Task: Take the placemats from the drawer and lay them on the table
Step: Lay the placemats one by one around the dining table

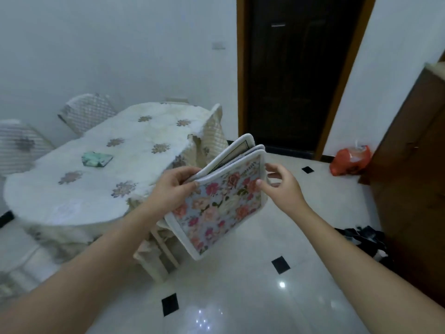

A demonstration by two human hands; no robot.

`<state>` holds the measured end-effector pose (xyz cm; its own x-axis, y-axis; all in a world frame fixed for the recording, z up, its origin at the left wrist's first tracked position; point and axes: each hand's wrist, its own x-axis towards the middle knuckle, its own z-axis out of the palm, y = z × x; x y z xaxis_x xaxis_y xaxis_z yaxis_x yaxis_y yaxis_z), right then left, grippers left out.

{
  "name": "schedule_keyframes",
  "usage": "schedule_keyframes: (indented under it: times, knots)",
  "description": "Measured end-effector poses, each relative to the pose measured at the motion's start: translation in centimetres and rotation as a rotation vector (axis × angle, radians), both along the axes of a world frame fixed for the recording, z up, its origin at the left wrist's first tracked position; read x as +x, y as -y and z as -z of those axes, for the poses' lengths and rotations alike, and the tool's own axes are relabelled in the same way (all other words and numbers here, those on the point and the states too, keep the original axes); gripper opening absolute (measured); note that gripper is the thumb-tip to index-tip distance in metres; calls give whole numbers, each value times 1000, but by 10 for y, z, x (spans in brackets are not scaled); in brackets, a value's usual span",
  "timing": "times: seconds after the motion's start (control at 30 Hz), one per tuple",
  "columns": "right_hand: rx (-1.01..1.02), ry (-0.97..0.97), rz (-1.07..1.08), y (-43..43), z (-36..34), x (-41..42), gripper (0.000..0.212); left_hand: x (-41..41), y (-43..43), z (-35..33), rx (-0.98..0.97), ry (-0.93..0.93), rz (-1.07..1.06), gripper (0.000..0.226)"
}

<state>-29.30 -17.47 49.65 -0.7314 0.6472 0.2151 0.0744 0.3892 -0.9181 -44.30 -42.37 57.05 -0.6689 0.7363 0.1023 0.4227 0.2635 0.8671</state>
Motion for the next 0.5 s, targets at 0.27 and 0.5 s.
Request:
schedule_keyframes:
  times: [0.27, 0.5]
  knots:
    - [-34, 71, -214, 25, 20, -108, 59, -60, 78, -20, -39, 162, -191, 20]
    - [-48, 138, -473, 1, 30, -205, 34, -96, 79, -6, -39, 187, -339, 20]
